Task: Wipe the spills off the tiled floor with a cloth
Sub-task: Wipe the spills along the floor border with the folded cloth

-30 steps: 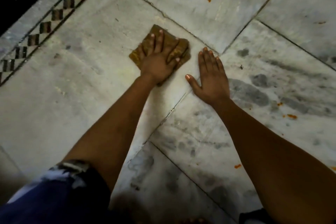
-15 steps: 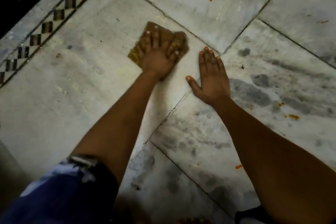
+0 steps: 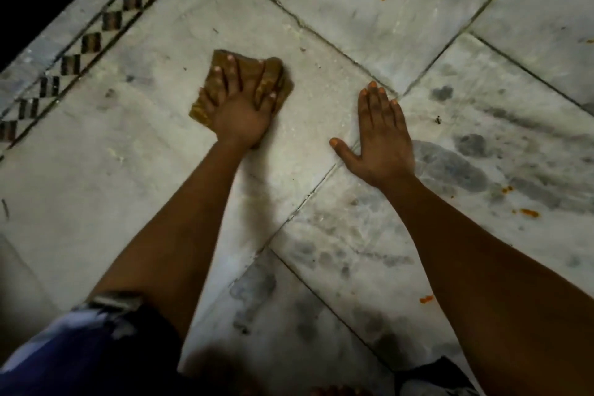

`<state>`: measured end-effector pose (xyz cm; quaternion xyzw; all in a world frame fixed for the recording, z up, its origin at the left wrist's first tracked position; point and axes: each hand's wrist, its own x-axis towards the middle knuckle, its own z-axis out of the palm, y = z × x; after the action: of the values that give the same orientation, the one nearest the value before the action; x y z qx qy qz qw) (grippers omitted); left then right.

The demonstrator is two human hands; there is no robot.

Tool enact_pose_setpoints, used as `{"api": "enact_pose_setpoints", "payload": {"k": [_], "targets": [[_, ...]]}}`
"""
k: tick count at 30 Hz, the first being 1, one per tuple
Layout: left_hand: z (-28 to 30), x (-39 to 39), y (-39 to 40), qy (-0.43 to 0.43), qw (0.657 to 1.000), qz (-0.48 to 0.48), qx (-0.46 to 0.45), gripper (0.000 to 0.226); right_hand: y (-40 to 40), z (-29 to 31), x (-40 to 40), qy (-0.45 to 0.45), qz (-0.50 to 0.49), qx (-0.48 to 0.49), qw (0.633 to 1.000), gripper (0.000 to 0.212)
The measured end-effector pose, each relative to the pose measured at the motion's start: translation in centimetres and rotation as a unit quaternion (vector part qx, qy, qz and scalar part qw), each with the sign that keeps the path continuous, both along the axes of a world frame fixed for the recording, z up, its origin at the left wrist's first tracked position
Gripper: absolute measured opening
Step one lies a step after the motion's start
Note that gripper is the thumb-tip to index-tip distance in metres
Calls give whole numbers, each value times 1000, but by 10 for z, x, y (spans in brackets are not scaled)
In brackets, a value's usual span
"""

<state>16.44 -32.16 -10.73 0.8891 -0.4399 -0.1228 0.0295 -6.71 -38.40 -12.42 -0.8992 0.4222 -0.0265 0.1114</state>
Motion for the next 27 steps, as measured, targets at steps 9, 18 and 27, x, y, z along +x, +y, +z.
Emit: {"api": "enact_pose_setpoints", "payload": {"k": [9,18,27], "targets": [[10,-9,124,-15,988,-153,7,62,-2,4,-3,15,5,8,1000,91],[3,10,42,24,1000,13,10,59,-3,12,1,-11,6,62,998,89],[3,-4,151,-23,990,-139,-7,57,35,6,31,-15,25,28,999,77]]}}
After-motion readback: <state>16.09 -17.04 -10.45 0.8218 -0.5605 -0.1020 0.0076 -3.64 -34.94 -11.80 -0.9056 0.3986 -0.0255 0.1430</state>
